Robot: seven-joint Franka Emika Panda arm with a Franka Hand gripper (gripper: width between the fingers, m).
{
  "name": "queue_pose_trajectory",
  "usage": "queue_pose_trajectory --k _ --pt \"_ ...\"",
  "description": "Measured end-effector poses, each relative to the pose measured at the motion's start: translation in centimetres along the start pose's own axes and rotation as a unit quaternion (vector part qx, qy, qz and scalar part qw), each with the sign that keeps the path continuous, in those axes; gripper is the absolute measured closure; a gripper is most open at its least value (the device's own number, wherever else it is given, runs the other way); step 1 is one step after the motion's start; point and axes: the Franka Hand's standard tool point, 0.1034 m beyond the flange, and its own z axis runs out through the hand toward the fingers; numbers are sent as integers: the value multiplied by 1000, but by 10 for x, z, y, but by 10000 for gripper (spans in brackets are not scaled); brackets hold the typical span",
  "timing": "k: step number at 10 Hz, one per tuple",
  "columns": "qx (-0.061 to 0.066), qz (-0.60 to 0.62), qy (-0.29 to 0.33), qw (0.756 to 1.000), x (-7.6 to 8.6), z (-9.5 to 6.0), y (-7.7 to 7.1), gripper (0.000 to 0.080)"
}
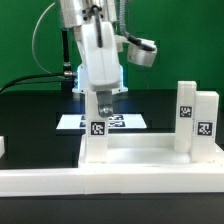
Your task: Assemble desk
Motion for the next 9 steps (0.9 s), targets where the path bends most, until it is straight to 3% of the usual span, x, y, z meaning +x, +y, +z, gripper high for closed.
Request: queue_pose_trajectory --k 2,3,4,5,6,8,9 --pt "9 67 3 998 -1 1 -1 506" --pt "9 78 3 997 -1 1 -1 383" --pt "8 67 3 998 0 1 -1 383" --pt "11 0 6 1000 1 1 -2 248" --pt "21 -109 13 994 5 -1 -5 180" --pt "17 -236 14 971 5 -2 1 155" --pt "16 -244 15 970 6 -1 0 155"
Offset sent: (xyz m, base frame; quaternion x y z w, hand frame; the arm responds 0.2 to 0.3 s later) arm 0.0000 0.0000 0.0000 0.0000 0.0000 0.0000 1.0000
